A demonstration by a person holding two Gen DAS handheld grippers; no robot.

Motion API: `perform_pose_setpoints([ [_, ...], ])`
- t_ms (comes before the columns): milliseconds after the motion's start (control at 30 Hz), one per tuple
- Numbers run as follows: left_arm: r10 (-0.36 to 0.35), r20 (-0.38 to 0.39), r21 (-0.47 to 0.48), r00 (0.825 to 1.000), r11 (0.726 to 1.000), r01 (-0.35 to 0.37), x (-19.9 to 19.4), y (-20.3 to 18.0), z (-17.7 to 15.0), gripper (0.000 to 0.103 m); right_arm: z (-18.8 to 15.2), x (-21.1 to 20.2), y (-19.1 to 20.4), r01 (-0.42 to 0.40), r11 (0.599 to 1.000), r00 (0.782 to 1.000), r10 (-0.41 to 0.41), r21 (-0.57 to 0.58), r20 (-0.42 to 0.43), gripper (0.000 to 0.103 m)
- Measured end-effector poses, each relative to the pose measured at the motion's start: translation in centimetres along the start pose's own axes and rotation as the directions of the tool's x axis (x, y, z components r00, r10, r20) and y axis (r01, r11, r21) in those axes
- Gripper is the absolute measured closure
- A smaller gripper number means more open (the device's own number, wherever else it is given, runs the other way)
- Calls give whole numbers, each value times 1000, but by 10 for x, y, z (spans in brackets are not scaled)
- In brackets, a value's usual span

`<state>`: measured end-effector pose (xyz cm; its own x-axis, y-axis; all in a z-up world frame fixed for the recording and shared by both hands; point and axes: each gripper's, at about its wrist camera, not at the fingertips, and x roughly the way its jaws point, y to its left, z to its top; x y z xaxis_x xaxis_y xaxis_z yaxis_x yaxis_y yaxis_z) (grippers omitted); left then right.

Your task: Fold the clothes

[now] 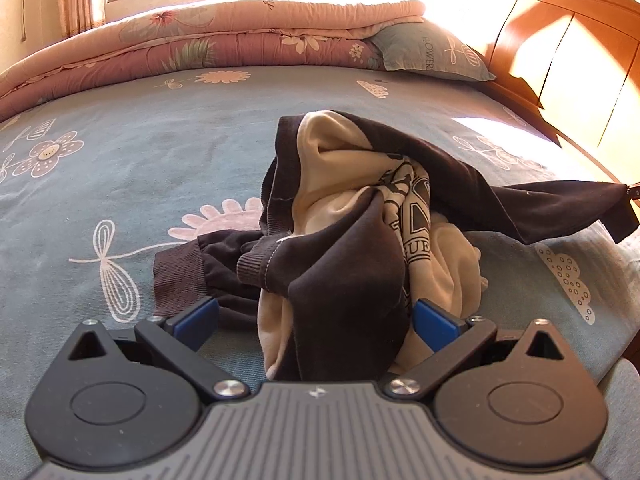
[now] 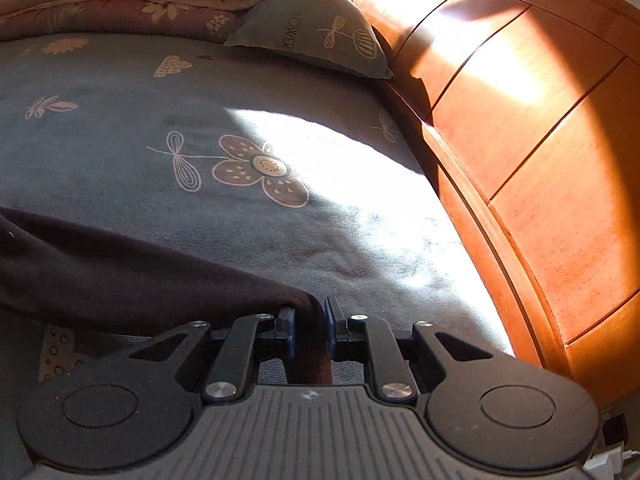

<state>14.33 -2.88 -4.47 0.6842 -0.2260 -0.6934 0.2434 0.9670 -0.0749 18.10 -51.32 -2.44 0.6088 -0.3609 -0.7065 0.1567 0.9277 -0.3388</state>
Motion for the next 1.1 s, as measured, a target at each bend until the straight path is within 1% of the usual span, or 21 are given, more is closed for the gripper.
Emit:
perform_pose_setpoints([
  [100, -3, -9, -6, 1000, 1000, 3, 4, 2, -1, 1, -12, 10, -6, 14, 1000, 999, -13, 21, -51, 83],
  [167, -10, -9, -3, 1000, 1000, 10, 4, 2, -1, 1, -19, 13, 0, -4, 1000, 997, 3, -10, -82, 81],
  [200, -15, -9, 0, 1000, 1000, 15, 3, 1, -2, 1, -23, 14, 3, -14, 1000, 995, 11, -25, -98, 76],
  [233, -17, -7, 2, 1000, 1000, 17, 2, 1, -2, 1, -26, 14, 6, -25, 999, 993, 20, -41, -113, 68],
  [267, -18, -6, 4, 1000, 1000, 18, 2, 2, -2, 1, -29, 11, 12, -47, 997, 992, 39, -63, -118, 63],
  [300, -18, -6, 5, 1000, 1000, 18, 1, 2, -3, 1, -31, 8, 18, -72, 994, 991, 61, -85, -123, 56],
  [333, -20, -6, 3, 1000, 1000, 20, 0, 3, -3, 1, -32, 2, 26, -118, 988, 986, 105, -103, -128, 52],
  [400, -31, -3, 1, 1000, 1000, 31, -2, 4, -3, 1, -33, -13, 41, -222, 967, 969, 204, -125, -140, 48],
  [467, -49, 1, 4, 999, 999, 49, -5, 4, -3, 1, -30, -27, 56, -322, 936, 943, 304, -145, -135, 45],
  [500, -62, 3, 7, 998, 998, 62, -7, 4, -3, 1, -26, -34, 65, -351, 923, 934, 332, -160, -131, 43],
  [567, -87, 13, 10, 996, 996, 87, -12, 5, -2, 1, -17, -44, 83, -374, 907, 927, 357, -193, -115, 40],
  [600, -97, 23, 7, 995, 995, 97, -14, 6, -2, 3, -12, -49, 92, -384, 899, 923, 370, -209, -105, 39],
  [700, -114, 45, -3, 992, 993, 114, -20, 10, -2, 11, 2, -63, 118, -429, 871, 902, 425, -240, -73, 39],
  [733, -118, 48, -7, 992, 993, 118, -21, 11, -3, 12, 6, -67, 127, -445, 860, 893, 446, -250, -58, 39],
  [767, -129, 46, -10, 991, 991, 130, -21, 12, -4, 14, 11, -71, 136, -471, 844, 878, 476, -257, -46, 39],
  [867, -168, 42, -25, 985, 985, 169, -22, 14, -6, 16, 27, -84, 167, -548, 789, 825, 565, -276, -24, 39],
  [900, -199, 38, -42, 979, 979, 201, -23, 17, -6, 22, 33, -89, 178, -572, 770, 806, 592, -284, -19, 39],
  [967, -276, 37, -96, 960, 956, 279, -22, 24, -5, 27, 41, -98, 203, -594, 740, 783, 622, -315, -15, 39],
  [1100, -373, 46, -124, 927, 918, 376, -21, 25, -9, 28, 48, -112, 248, -629, 679, 740, 672, -378, -24, 39],
])
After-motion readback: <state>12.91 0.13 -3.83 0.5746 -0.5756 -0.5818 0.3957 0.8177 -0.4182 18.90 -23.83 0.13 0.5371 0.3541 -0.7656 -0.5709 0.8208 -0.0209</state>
